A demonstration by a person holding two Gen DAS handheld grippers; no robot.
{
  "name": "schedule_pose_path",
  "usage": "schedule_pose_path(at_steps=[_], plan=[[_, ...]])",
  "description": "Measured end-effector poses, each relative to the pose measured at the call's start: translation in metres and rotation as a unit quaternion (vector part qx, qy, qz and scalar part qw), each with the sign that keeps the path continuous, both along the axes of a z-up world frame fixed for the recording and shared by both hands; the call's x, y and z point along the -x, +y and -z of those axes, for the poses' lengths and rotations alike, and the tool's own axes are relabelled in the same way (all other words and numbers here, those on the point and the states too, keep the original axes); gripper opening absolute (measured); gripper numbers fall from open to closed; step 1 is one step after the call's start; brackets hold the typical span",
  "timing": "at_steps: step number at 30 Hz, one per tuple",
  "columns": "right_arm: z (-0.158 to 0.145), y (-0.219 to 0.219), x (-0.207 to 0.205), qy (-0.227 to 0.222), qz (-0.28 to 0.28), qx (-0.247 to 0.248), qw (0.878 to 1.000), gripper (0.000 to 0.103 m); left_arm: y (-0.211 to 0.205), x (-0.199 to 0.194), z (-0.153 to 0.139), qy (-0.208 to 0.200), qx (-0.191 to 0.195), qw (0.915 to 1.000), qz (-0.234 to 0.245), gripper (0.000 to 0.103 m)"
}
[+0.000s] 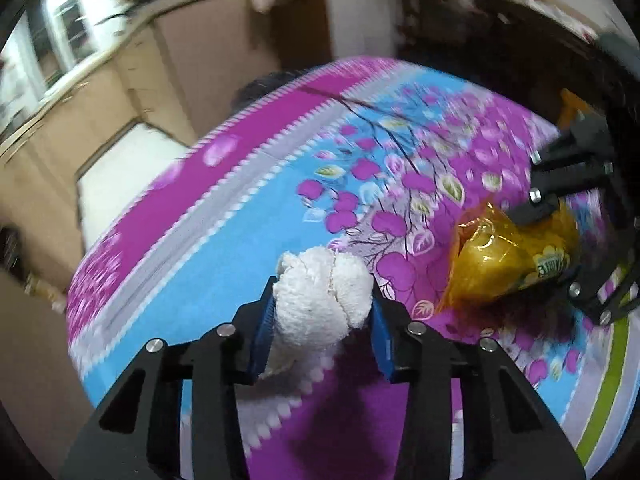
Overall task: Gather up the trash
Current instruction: 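Grasp the white towel bundle with left tool while right grasps the yellow snack bag, then lift and carry the towel and yellow snack bag over the white bucket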
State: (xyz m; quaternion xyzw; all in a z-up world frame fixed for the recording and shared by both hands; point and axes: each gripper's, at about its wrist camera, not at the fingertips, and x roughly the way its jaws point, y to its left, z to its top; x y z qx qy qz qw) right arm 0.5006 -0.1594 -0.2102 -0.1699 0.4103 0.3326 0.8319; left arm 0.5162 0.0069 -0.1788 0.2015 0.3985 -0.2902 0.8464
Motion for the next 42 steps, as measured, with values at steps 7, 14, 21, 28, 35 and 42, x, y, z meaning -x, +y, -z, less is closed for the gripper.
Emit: schedule_pose_path(at_steps=[7, 14, 21, 28, 35, 42], plan=[[-0.039, -0.03, 0.051, -0.08, 0.139, -0.07, 0.985, 0.034, 0.031, 0.061, -0.061, -0.103, 0.048, 0.9791, -0.169, 0.04], [-0.103, -0.053, 0.12, -0.174, 0.244, -0.135, 0.944, 0.035, 0.029, 0.164, -0.133, -0.225, 0.107, 0.9305, -0.268, 0.041], [-0.151, -0.056, 0.188, -0.221, 0.263, -0.145, 0.928, 0.035, 0.003, 0.231, -0.154, -0.247, 0.139, 0.9164, -0.283, 0.041], [-0.169, -0.085, 0.227, -0.215, 0.289, -0.144, 0.922, 0.035, -0.023, 0.246, -0.172, -0.242, 0.15, 0.9183, -0.275, 0.041], [-0.176, -0.153, 0.253, -0.206, 0.339, -0.116, 0.911, 0.034, -0.089, 0.245, -0.171, -0.203, 0.164, 0.9398, -0.221, 0.041], [-0.179, -0.251, 0.293, -0.209, 0.417, -0.083, 0.881, 0.034, -0.179, 0.243, -0.166, -0.161, 0.181, 0.9605, -0.137, 0.041]])
